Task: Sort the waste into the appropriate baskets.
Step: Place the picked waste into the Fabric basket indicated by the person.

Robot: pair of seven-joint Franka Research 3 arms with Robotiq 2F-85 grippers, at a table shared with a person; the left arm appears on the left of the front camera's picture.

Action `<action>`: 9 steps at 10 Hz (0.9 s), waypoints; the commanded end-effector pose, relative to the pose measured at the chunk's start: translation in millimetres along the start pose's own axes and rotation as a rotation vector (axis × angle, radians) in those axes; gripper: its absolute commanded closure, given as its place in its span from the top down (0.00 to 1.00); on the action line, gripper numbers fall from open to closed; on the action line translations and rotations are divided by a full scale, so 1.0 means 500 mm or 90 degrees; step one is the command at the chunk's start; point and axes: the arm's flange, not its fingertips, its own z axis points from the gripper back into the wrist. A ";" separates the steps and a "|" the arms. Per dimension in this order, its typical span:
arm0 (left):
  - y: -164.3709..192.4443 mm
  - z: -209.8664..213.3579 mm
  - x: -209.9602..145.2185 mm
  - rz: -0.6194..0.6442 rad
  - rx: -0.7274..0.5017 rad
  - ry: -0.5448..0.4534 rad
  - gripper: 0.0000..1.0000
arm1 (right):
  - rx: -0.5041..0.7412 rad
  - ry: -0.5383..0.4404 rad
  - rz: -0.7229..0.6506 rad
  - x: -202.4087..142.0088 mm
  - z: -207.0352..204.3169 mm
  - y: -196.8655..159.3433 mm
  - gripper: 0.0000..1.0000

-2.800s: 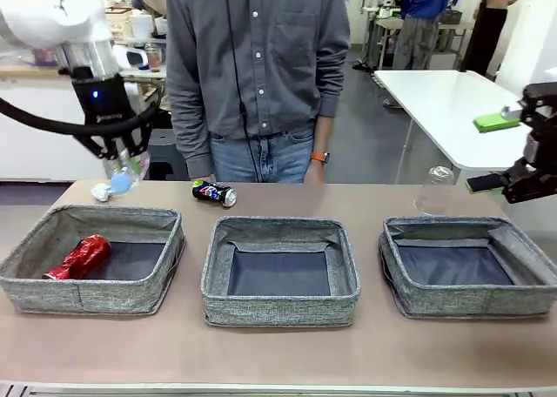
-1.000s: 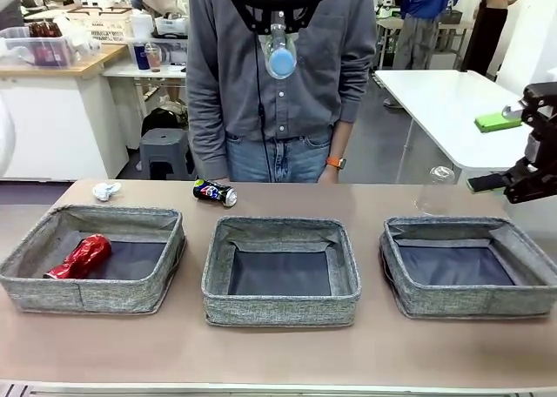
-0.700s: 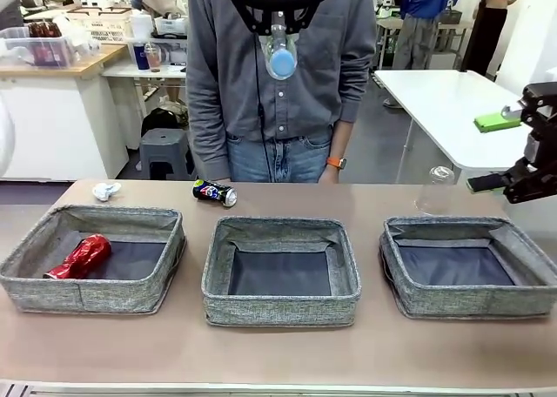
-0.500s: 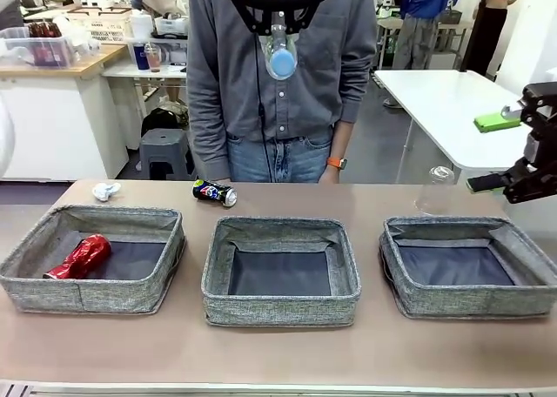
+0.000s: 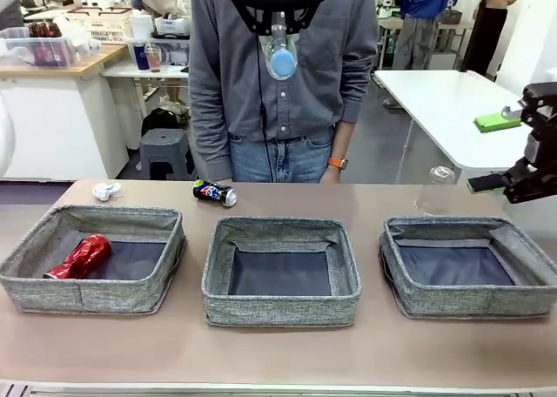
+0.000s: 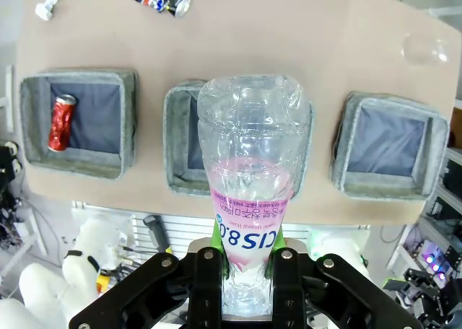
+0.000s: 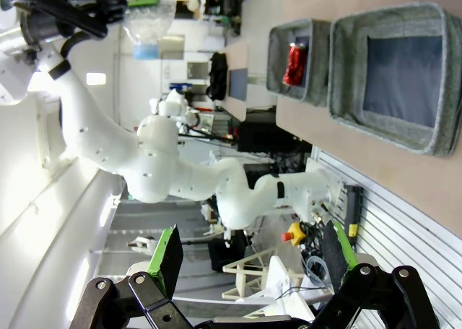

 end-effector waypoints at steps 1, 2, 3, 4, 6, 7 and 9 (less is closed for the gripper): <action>0.002 0.003 -0.008 0.009 0.007 -0.005 0.21 | 0.017 -0.005 0.006 0.004 0.000 0.009 1.00; 0.002 0.003 -0.008 0.009 0.007 -0.005 0.21 | 0.017 -0.005 0.006 0.004 0.000 0.009 1.00; 0.002 0.003 -0.008 0.009 0.007 -0.005 0.21 | 0.017 -0.005 0.006 0.004 0.000 0.009 1.00; 0.002 0.003 -0.008 0.009 0.007 -0.005 0.21 | 0.017 -0.005 0.006 0.004 0.000 0.009 1.00; 0.002 0.003 -0.008 0.009 0.007 -0.005 0.21 | 0.017 -0.005 0.006 0.004 0.000 0.009 1.00; 0.002 0.003 -0.008 0.009 0.007 -0.005 0.21 | 0.017 -0.005 0.006 0.004 0.000 0.009 1.00; 0.002 0.003 -0.008 0.009 0.007 -0.005 0.21 | 0.017 -0.005 0.006 0.004 0.000 0.009 1.00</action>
